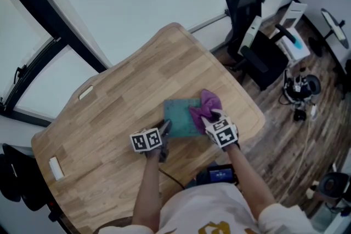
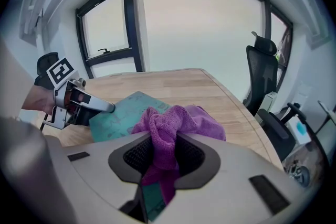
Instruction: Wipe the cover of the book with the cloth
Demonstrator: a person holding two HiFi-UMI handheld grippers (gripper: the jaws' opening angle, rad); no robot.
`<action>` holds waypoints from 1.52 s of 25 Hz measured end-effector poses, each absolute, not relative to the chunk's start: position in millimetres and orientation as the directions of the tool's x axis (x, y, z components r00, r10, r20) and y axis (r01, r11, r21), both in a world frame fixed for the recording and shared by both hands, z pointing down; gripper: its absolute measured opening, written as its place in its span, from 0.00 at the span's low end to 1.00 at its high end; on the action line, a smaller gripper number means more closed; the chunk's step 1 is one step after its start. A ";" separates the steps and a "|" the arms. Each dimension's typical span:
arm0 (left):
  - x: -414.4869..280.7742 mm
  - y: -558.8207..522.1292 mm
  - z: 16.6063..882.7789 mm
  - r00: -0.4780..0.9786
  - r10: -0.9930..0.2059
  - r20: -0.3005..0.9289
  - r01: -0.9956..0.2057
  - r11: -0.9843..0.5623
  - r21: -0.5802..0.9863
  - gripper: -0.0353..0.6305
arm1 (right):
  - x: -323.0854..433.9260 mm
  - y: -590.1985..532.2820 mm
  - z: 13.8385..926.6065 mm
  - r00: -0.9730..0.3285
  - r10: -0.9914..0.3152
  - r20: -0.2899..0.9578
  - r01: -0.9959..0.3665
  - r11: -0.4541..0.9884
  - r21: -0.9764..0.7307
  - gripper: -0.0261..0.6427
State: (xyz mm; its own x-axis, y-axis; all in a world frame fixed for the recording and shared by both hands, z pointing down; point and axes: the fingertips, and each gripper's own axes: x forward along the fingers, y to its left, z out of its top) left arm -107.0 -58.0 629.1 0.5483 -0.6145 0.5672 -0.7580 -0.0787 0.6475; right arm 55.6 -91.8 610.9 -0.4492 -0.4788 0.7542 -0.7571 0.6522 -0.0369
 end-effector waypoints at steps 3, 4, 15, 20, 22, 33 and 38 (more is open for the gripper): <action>-106.6 -57.9 629.0 0.548 -0.615 0.567 -0.758 -0.079 0.647 0.24 | 57.1 -94.0 609.1 -0.451 -0.485 0.750 -0.763 0.646 -0.041 0.19; -106.5 -57.9 629.0 0.547 -0.615 0.567 -0.758 -0.078 0.647 0.24 | 59.4 -95.4 610.3 -0.446 -0.488 0.750 -0.767 0.641 -0.039 0.19; -106.3 -57.9 628.3 0.547 -0.615 0.567 -0.759 -0.080 0.646 0.24 | 68.9 -102.9 610.8 -0.413 -0.526 0.744 -0.800 0.600 -0.020 0.19; -106.2 -57.4 628.4 0.547 -0.615 0.568 -0.759 -0.078 0.646 0.24 | 64.4 -106.0 607.0 -0.421 -0.531 0.735 -0.799 0.601 -0.024 0.19; -105.8 -57.3 628.9 0.547 -0.613 0.570 -0.759 -0.075 0.647 0.24 | 62.2 -108.9 606.7 -0.423 -0.534 0.732 -0.800 0.600 -0.025 0.19; -105.7 -56.7 627.7 0.543 -0.616 0.571 -0.762 -0.075 0.643 0.24 | 48.5 -108.6 607.4 -0.427 -0.519 0.740 -0.802 0.595 -0.045 0.19; -105.4 -56.8 628.4 0.543 -0.616 0.571 -0.762 -0.075 0.643 0.24 | 39.3 -107.9 609.4 -0.441 -0.498 0.747 -0.792 0.607 -0.062 0.19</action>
State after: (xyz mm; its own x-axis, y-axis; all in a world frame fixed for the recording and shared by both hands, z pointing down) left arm -105.4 -56.8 628.4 0.5428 -0.6157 0.5712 -0.7622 -0.0755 0.6429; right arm 39.3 -107.9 609.4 -0.4408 -0.4982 0.7467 -0.7921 0.6072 -0.0624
